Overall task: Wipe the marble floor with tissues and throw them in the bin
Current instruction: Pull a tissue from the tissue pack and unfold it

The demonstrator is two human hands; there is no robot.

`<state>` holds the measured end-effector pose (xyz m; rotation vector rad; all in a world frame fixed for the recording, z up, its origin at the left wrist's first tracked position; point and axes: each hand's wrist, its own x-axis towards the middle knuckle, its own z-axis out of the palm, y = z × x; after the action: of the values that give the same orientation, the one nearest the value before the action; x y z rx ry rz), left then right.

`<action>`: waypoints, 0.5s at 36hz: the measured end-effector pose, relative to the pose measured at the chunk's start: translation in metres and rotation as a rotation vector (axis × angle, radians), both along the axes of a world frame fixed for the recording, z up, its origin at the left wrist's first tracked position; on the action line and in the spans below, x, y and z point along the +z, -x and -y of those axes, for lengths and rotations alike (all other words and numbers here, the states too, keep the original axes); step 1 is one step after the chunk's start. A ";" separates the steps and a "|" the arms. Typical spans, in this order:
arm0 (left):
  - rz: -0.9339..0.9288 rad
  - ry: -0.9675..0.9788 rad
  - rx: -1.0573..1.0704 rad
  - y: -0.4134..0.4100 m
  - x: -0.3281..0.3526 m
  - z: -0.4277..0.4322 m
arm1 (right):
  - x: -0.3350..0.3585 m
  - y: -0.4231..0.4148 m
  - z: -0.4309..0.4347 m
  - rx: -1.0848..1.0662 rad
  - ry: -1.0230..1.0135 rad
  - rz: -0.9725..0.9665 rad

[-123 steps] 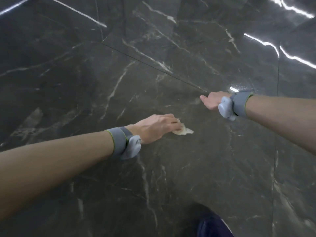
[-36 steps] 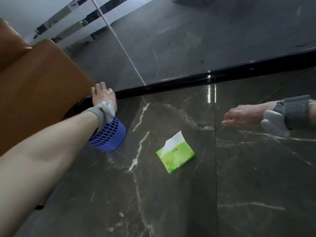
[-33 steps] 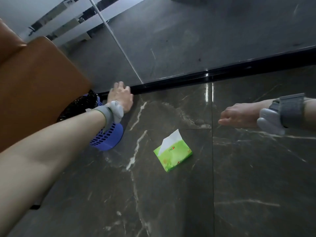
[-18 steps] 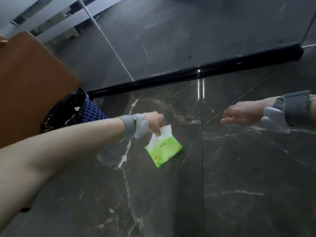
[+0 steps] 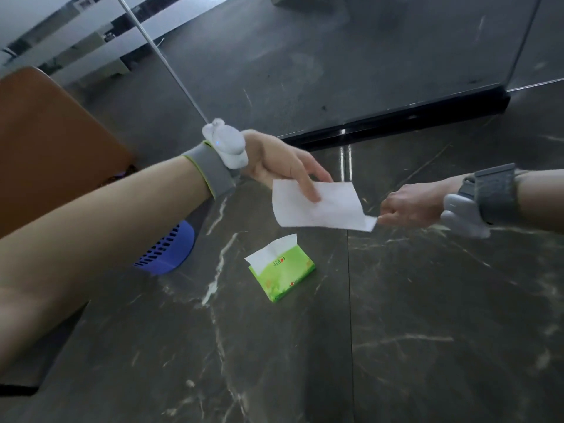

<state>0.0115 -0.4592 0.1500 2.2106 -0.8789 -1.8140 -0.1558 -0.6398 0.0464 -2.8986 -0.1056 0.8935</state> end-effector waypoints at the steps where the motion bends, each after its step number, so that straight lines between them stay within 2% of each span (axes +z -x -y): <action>1: -0.039 -0.021 0.023 0.002 -0.010 -0.004 | 0.000 0.000 0.000 0.004 0.010 -0.001; 4: 0.044 -0.130 0.068 0.013 -0.041 -0.013 | 0.001 0.006 0.006 -0.020 0.023 -0.013; 7: 0.337 -0.151 0.089 0.020 -0.068 -0.025 | 0.002 0.011 0.013 -0.058 0.008 -0.015; 9: 0.537 -0.169 -0.040 0.024 -0.079 -0.034 | 0.002 0.013 0.015 -0.067 0.014 -0.015; 13: 0.817 -0.231 -0.250 0.032 -0.098 -0.049 | -0.002 0.016 0.019 -0.066 0.030 -0.005; 18: 0.869 -0.266 -0.248 0.024 -0.113 -0.059 | 0.002 0.015 0.016 -0.065 0.025 0.019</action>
<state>-0.0127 -0.4007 0.0365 3.2570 -1.1154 -1.0204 -0.1705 -0.6562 0.0488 -2.9159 -0.0020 0.8630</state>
